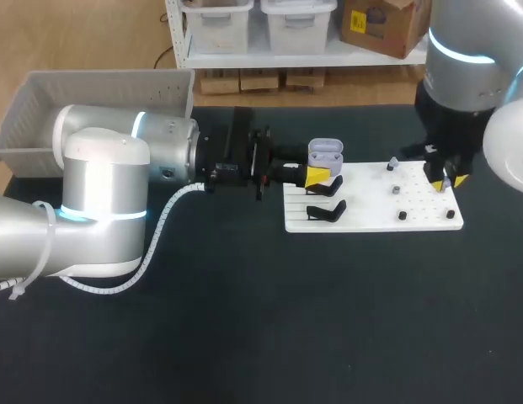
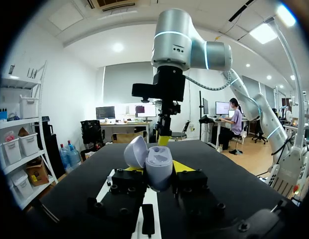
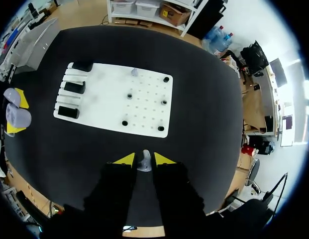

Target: Pick up each earbud case from the left stands, insert the matching earbuds, close the lid, and place the case in the box.

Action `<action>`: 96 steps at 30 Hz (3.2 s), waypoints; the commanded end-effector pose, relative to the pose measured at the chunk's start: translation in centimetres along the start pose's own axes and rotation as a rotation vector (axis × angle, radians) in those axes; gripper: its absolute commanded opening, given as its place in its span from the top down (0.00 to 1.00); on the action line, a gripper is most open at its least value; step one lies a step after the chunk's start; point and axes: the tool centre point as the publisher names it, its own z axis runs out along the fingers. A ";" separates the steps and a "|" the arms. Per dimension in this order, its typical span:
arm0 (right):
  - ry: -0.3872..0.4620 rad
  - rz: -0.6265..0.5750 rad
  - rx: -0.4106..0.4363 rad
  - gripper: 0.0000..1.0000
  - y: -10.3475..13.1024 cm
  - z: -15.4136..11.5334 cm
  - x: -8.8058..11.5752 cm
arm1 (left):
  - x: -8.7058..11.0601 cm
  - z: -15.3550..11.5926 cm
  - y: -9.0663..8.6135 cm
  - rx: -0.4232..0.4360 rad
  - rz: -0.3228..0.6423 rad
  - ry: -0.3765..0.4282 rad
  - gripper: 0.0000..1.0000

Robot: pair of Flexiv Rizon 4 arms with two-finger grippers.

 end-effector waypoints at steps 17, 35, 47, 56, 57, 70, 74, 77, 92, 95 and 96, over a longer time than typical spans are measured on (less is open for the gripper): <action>-0.062 0.230 0.025 1.00 -1.8 -5.0 -1.9 | 0.1 0.0 -0.1 -0.005 0.003 -0.003 1.00; -0.039 0.270 -0.067 1.00 3.3 -8.1 -1.7 | 0.1 0.0 -0.1 -0.005 0.003 -0.003 1.00; -0.039 0.270 -0.067 1.00 3.3 -8.1 -1.7 | 0.1 0.0 -0.1 -0.005 0.003 -0.003 1.00; -0.056 0.450 -0.125 1.00 4.6 -9.1 -0.3 | 0.1 0.0 -0.1 -0.005 0.003 -0.003 1.00; -0.055 0.485 -0.133 1.00 4.9 -9.5 0.0 | 0.1 0.0 -0.1 -0.005 0.003 -0.003 1.00; 0.016 0.607 -0.062 1.00 10.1 -11.0 -0.2 | 0.1 0.0 -0.1 -0.005 0.003 -0.003 1.00; 0.028 0.611 -0.049 1.00 10.9 -11.2 -1.1 | 0.1 0.0 -0.1 -0.005 0.003 -0.003 1.00; 0.043 0.622 -0.035 1.00 11.5 -11.4 -1.7 | 0.1 0.0 -0.1 -0.005 0.003 -0.003 1.00; 0.046 0.615 -0.087 1.00 12.5 -11.6 -2.1 | 0.1 0.0 -0.1 -0.005 0.003 -0.003 1.00; 0.046 0.615 -0.087 1.00 12.5 -11.6 -2.1 | 0.1 0.0 -0.1 -0.005 0.003 -0.003 1.00; 0.046 0.615 -0.087 1.00 12.5 -11.6 -2.1 | 0.1 0.0 -0.1 -0.005 0.003 -0.003 1.00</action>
